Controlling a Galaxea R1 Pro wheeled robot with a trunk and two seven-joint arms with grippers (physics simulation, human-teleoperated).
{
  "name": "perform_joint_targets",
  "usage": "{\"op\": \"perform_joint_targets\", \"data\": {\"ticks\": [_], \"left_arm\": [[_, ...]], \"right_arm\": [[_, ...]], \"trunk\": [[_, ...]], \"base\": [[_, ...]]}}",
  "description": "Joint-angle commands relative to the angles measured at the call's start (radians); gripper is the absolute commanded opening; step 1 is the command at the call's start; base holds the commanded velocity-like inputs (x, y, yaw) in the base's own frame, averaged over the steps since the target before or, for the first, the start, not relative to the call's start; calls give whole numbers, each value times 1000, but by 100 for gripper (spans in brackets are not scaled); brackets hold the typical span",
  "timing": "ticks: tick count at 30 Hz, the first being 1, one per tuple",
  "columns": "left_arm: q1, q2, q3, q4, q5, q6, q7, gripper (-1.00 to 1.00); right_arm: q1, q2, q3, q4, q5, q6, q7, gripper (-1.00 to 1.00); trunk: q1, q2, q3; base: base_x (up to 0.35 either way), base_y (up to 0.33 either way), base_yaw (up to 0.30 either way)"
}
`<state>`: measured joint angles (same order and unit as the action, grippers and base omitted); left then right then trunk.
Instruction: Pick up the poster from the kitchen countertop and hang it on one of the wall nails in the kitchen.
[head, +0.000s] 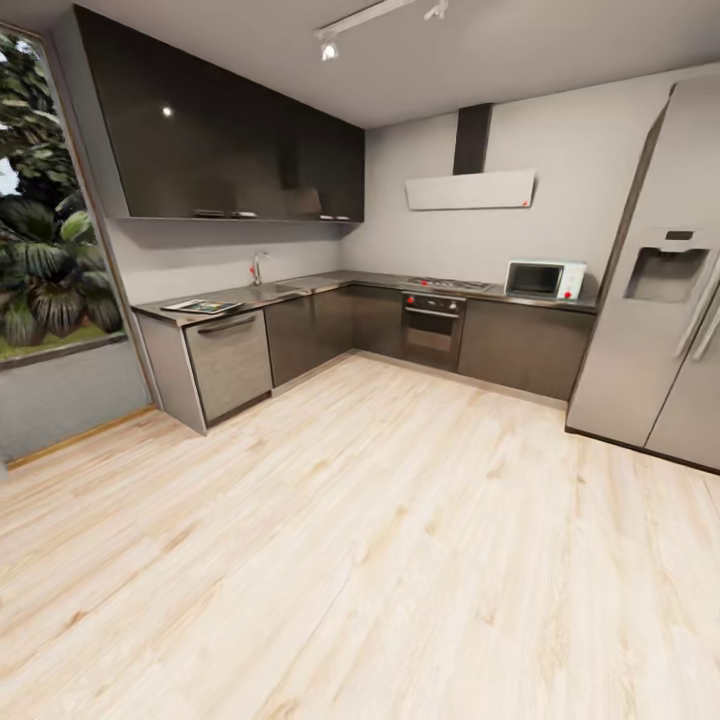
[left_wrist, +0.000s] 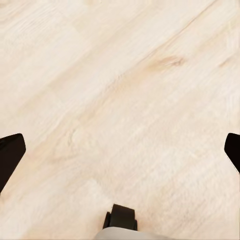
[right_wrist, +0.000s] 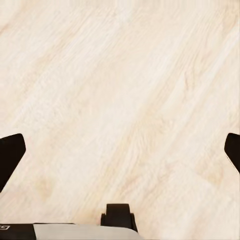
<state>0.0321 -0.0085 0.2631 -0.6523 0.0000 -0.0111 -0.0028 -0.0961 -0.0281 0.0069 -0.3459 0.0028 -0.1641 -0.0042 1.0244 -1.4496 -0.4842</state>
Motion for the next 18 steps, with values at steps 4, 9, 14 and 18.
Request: {"op": "perform_joint_targets", "data": {"ticks": [4,9,14,18], "left_arm": [[0,-1,2,-1,0,-1,0,100],[0,-1,3,-1,0,-1,0,100],[0,-1,3,-1,0,-1,0,100],[0,-1,3,-1,0,-1,0,100]], "right_arm": [[-1,0,1,1,0,-3,0,100],[-1,-1,1,1,0,-3,0,100],[-1,-2,1,2,0,-1,1,100],[-1,-3,1,3,0,-1,2,100]], "trunk": [[1,0,-3],[1,0,-5],[1,0,-5],[1,0,-6]], "base": [[340,0,278],[340,0,268],[340,0,99],[340,0,18]]}}
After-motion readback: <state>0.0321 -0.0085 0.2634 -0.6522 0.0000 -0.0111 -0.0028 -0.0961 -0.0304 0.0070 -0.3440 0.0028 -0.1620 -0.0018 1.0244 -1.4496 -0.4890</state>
